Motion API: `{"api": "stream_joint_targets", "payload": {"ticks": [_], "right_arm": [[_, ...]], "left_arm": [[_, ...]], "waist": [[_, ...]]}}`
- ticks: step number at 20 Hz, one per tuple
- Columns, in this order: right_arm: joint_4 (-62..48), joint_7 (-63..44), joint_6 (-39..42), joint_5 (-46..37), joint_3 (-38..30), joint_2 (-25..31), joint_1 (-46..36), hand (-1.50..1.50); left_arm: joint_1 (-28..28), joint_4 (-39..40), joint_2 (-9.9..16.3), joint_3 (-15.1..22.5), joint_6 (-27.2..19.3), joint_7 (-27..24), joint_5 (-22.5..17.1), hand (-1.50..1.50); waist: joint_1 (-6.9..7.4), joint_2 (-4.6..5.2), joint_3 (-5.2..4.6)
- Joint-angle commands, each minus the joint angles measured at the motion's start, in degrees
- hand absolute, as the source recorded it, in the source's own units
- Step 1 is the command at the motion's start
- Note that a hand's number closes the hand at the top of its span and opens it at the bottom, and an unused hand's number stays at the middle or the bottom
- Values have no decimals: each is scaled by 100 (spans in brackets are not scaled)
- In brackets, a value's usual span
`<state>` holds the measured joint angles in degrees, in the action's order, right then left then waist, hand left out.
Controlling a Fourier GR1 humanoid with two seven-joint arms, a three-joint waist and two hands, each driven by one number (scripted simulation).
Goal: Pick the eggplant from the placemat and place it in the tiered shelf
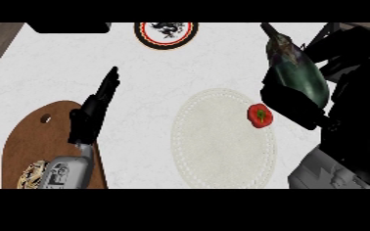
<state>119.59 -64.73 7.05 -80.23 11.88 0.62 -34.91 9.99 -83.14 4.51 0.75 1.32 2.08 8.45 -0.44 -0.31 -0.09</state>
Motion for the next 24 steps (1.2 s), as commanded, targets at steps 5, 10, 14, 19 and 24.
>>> {"api": "stream_joint_targets", "payload": {"ticks": [5, 10, 14, 19, 24], "right_arm": [[-85, -310, 1515, -206, -1171, 297, -1164, 150], [-180, -77, 1797, -196, -1800, 557, -1738, 150], [-1021, 379, 1564, -120, -2538, 1108, -2292, 150], [-898, 794, 1705, 87, -2840, 1609, -2138, 150], [-1355, 1236, 1130, -135, -2606, 1821, -1581, 150]], "left_arm": [[-75, -126, 5, 42, 6, 70, 42, 0], [60, -171, -15, 2, 43, 148, -36, 0], [23, -42, -79, 89, 5, 27, 60, 0], [116, 216, 47, -153, 134, -162, -115, 0], [-126, -119, 42, -45, 136, -34, -50, 0]], "waist": [[26, 5, 4], [19, 4, 4], [59, 24, 4], [33, 21, 6], [64, 29, 7]]}}
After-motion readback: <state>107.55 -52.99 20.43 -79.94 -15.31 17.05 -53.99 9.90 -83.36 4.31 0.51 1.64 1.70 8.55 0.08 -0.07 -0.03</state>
